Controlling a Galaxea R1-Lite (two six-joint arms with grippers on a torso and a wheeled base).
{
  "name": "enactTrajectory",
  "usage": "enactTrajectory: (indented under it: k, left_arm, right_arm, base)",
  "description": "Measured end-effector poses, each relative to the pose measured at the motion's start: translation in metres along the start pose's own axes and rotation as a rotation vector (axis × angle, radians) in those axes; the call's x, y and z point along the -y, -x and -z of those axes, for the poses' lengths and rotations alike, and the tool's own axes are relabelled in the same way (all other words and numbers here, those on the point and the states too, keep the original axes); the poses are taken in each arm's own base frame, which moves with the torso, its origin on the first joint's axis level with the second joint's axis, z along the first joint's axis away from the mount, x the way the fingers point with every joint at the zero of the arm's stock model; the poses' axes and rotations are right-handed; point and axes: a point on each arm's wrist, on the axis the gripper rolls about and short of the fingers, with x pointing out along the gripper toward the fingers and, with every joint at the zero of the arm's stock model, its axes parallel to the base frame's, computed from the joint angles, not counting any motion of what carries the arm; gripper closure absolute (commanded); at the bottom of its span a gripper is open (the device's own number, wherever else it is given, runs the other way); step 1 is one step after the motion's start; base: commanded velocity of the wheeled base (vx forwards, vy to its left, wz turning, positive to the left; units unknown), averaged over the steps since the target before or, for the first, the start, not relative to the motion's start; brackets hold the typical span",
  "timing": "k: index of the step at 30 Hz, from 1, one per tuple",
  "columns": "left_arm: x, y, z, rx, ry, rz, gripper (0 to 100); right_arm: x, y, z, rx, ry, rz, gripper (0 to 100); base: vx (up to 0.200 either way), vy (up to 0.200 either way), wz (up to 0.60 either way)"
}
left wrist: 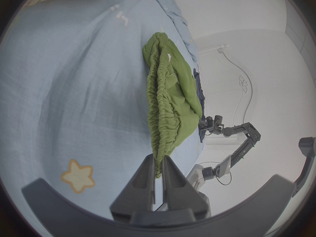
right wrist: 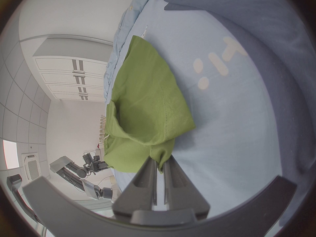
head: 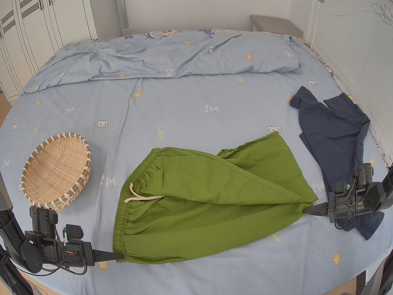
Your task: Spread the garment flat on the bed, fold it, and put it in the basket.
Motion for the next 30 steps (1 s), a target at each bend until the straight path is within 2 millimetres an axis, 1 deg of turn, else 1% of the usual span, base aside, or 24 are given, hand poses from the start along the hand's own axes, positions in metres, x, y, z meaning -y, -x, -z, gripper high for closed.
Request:
enactTrajectory:
  k: [5,10,12,16,24,28,30]
  left_arm:
    - [-0.001,0.002,-0.001,0.011,0.008,-0.003,100]
    - [-0.005,0.008,-0.003,0.047,0.039,-0.020,100]
    - [-0.006,0.011,-0.003,0.059,0.053,-0.027,100]
    - [-0.008,0.017,0.000,0.069,0.099,-0.046,100]
    - [-0.003,0.032,0.012,0.030,0.268,-0.093,100]
    - [0.003,0.039,0.015,0.001,0.329,-0.110,100]
    - [0.007,0.042,0.014,-0.007,0.327,-0.116,100]
  right_arm:
    - [0.000,0.000,0.001,-0.002,-0.002,0.001,100]
    - [-0.003,0.004,0.009,-0.010,0.007,0.004,100]
    - [-0.007,0.008,0.013,-0.009,0.015,0.004,100]
    - [-0.022,0.018,0.023,-0.006,0.034,0.001,100]
    - [-0.051,0.041,0.047,-0.037,0.024,0.008,100]
    - [-0.058,0.048,0.059,-0.047,0.025,0.012,100]
    - [-0.059,0.050,0.068,-0.061,0.016,0.020,100]
  base:
    - [0.000,0.000,0.00]
    - [0.000,0.000,0.00]
    - [0.000,0.000,0.00]
    - [0.000,0.000,0.00]
    - [0.000,0.000,0.00]
    - [0.000,0.000,0.00]
    - [0.000,0.000,0.00]
